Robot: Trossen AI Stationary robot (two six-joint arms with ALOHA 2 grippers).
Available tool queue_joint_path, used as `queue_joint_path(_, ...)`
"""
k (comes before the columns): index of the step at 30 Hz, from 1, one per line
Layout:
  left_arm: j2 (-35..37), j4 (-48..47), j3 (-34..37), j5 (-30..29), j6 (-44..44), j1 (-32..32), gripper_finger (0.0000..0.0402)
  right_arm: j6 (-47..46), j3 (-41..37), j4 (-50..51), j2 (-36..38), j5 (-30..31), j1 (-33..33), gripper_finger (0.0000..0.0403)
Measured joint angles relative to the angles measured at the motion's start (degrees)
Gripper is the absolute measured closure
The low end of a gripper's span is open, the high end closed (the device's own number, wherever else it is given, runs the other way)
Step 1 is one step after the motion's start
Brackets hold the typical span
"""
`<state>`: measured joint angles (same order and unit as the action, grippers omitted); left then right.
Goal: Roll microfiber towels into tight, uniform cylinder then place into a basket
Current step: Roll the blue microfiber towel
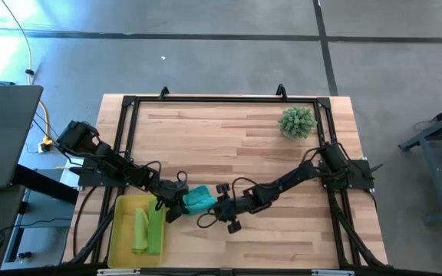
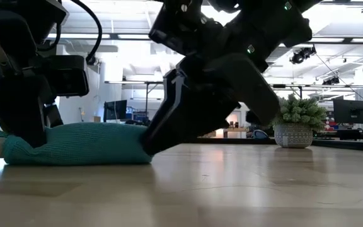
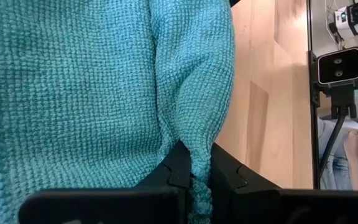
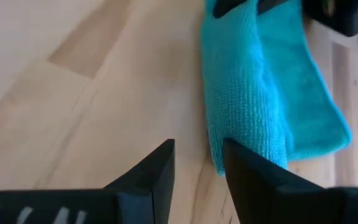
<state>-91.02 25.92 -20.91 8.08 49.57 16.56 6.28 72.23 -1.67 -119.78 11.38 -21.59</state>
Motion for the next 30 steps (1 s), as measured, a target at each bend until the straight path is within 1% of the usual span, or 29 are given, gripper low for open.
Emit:
queue_joint_path(6,0.0,0.01,0.0,-0.04,-0.03,0.0,0.0389,0.42,0.0,-1.61,0.22,0.63,0.05,0.0277)
queue_joint_path(11,0.0,-0.01,0.0,-0.03,-0.16,0.0,0.0389,3.9,0.0,-3.18,0.28,0.56,0.05,0.0275)
queue_joint_path(16,0.0,-0.01,0.0,-0.09,-0.23,-0.02,0.0389,7.18,0.0,-5.26,0.28,0.56,0.16,0.0255)
queue_joint_path(23,0.0,-0.01,0.0,-0.11,-0.21,-0.04,0.0389,7.29,0.0,-5.51,0.28,0.48,2.15,0.0215)
queue_joint_path(30,-0.14,-0.59,-0.63,-0.07,0.0,-0.04,0.0389,7.29,0.0,-4.83,0.08,-0.92,4.08,0.021)
